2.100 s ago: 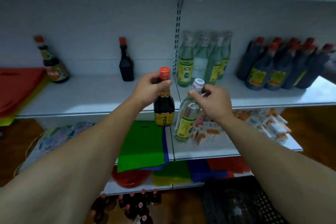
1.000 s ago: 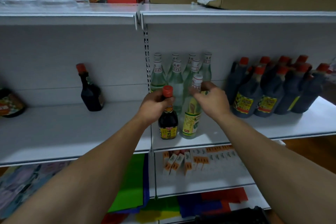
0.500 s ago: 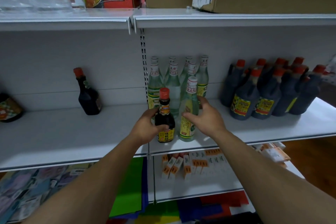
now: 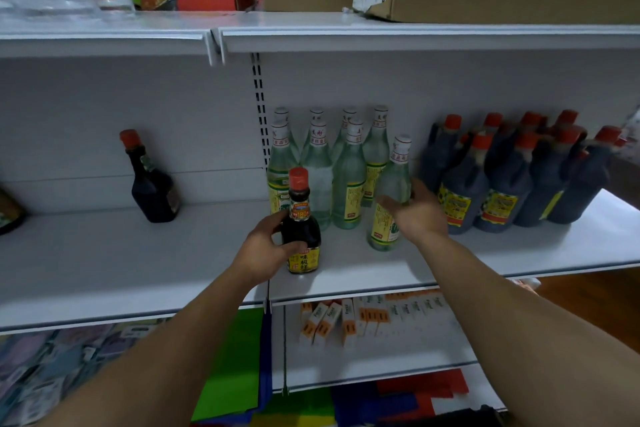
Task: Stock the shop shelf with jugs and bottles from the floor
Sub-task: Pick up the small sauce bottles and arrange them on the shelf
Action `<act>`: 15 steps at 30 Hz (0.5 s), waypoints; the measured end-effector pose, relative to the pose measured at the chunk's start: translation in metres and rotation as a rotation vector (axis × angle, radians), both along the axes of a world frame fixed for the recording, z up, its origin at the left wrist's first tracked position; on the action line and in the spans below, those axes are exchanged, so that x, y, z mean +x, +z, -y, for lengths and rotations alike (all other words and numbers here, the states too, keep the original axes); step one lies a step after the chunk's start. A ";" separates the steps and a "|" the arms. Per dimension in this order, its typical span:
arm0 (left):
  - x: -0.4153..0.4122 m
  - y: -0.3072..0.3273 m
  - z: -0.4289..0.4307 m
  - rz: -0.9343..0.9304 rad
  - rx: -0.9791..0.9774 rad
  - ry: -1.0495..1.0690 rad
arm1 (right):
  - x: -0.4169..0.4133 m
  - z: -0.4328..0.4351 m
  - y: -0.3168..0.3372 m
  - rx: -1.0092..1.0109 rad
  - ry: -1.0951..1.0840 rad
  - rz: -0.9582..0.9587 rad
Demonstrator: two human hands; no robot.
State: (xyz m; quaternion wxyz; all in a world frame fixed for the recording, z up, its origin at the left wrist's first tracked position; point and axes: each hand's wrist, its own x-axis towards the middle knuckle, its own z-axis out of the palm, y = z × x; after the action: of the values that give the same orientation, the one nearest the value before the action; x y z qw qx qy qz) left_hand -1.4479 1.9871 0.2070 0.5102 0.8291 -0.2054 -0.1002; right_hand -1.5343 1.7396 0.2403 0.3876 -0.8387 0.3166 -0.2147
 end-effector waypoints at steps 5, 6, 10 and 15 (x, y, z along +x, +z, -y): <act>0.006 -0.001 0.009 -0.006 -0.020 0.023 | 0.023 0.011 -0.002 0.014 0.059 0.007; 0.006 -0.001 0.010 -0.009 -0.024 0.028 | 0.027 0.012 -0.002 0.013 0.071 -0.002; 0.005 -0.001 0.010 -0.035 -0.046 0.050 | 0.044 0.019 -0.006 0.030 0.072 -0.003; 0.005 0.000 0.010 -0.044 -0.039 0.044 | 0.054 0.028 -0.009 0.043 0.071 -0.010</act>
State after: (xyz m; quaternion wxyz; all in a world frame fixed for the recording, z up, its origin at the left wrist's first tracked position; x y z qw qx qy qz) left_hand -1.4428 1.9773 0.2073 0.5326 0.8210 -0.1779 -0.1030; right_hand -1.4807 1.7117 0.2313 0.4114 -0.8420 0.2930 -0.1897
